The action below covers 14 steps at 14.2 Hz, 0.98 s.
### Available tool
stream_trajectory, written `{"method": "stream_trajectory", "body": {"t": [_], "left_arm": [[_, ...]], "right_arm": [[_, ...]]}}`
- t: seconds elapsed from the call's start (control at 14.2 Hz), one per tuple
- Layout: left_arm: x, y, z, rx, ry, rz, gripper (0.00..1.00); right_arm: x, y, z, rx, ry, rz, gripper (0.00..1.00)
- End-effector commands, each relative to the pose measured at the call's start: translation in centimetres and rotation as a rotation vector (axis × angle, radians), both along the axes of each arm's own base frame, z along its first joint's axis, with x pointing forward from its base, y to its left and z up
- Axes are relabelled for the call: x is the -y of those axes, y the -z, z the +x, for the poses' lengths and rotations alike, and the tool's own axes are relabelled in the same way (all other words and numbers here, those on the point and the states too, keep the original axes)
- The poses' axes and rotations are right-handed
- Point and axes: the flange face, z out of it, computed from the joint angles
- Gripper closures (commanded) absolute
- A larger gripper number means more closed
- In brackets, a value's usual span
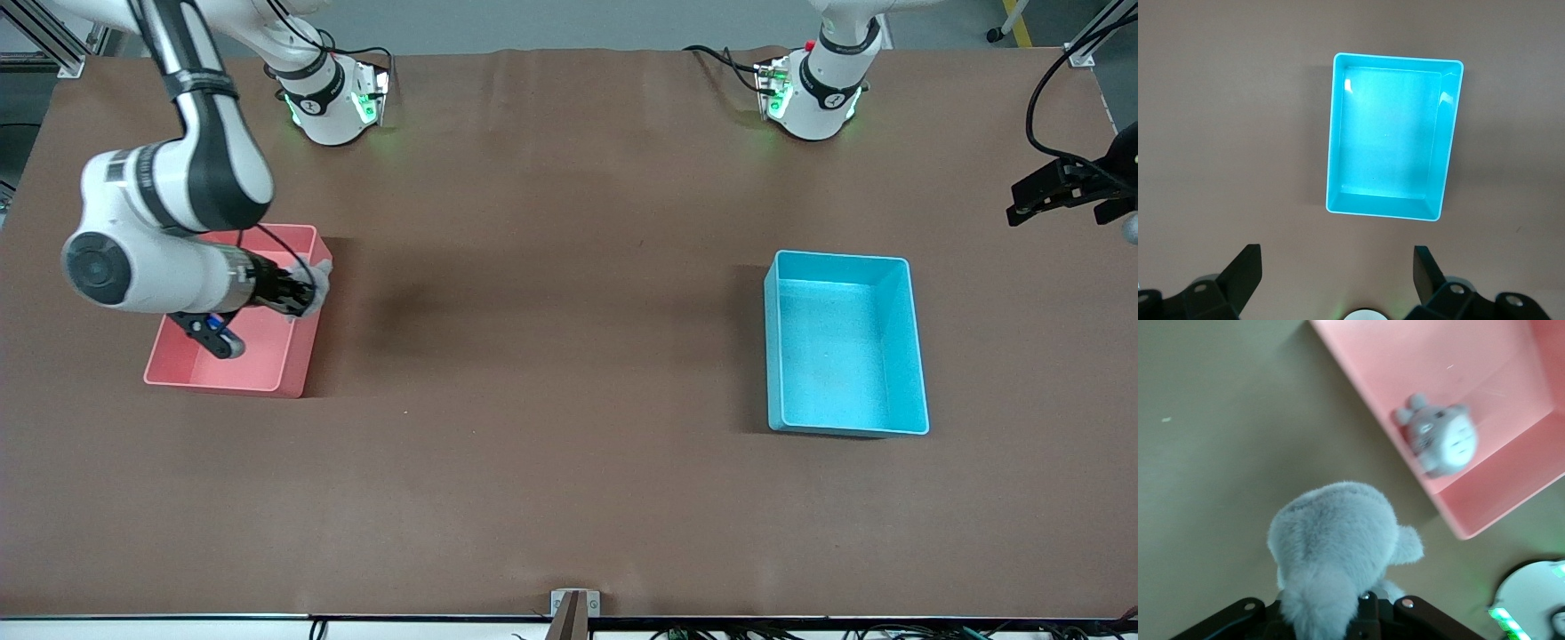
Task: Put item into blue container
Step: 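Lift the round plush and carry it to the table middle with the right gripper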
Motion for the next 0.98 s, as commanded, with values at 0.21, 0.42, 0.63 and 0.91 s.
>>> {"method": "stream_trajectory", "body": {"t": [0.21, 0.42, 0.63, 0.91], "left_arm": [[-0.4, -1.6, -1.1, 0.016, 0.013, 0.019, 0.00], [-0.4, -1.7, -1.1, 0.018, 0.013, 0.017, 0.00], [-0.7, -2.2, -1.6, 0.024, 0.005, 0.020, 0.00], [-1.5, -2.2, -1.8, 0.018, -0.011, 0.021, 0.00]], "right_arm": [[-17.2, 4.5, -3.0, 0.120, 0.201, -0.012, 0.99], [-23.7, 9.1, -4.7, 0.208, 0.278, -0.006, 0.99], [-29.8, 13.4, -6.9, 0.262, 0.329, 0.004, 0.99], [-33.9, 15.6, -5.3, 0.273, 0.449, 0.006, 0.85]]}}
